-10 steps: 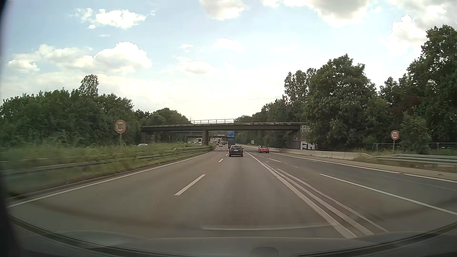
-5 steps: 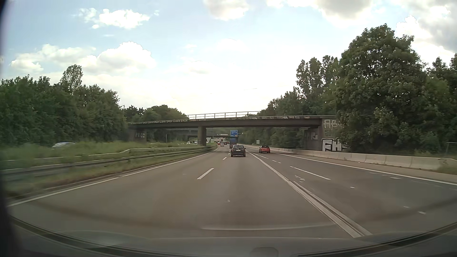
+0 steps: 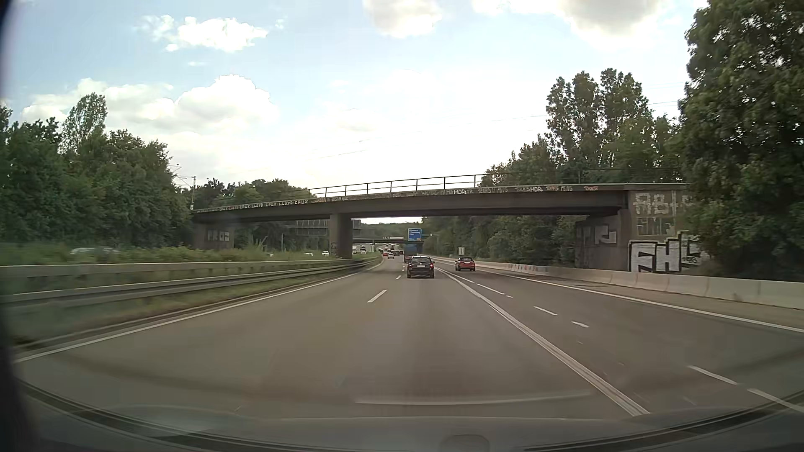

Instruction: Follow the waypoints while adhering to traffic rules and regulations

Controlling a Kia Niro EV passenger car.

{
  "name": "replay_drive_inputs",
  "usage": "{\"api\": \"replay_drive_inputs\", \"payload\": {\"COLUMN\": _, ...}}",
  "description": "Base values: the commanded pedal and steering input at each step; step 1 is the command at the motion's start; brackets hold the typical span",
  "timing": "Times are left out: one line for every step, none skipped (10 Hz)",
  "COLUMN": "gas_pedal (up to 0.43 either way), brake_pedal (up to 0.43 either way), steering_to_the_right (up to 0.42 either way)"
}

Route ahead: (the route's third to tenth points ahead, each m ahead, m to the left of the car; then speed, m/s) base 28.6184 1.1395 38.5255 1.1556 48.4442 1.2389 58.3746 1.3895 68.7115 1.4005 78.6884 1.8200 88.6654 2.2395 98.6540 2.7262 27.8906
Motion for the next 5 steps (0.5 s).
{"api": "replay_drive_inputs", "payload": {"gas_pedal": 0.0, "brake_pedal": 0.03, "steering_to_the_right": -0.002}}
{"api": "replay_drive_inputs", "payload": {"gas_pedal": 0.0, "brake_pedal": 0.03, "steering_to_the_right": -0.003}}
{"api": "replay_drive_inputs", "payload": {"gas_pedal": 0.0, "brake_pedal": 0.03, "steering_to_the_right": -0.002}}
{"api": "replay_drive_inputs", "payload": {"gas_pedal": 0.0, "brake_pedal": 0.03, "steering_to_the_right": -0.002}}
{"api": "replay_drive_inputs", "payload": {"gas_pedal": 0.0, "brake_pedal": 0.03, "steering_to_the_right": -0.002}}
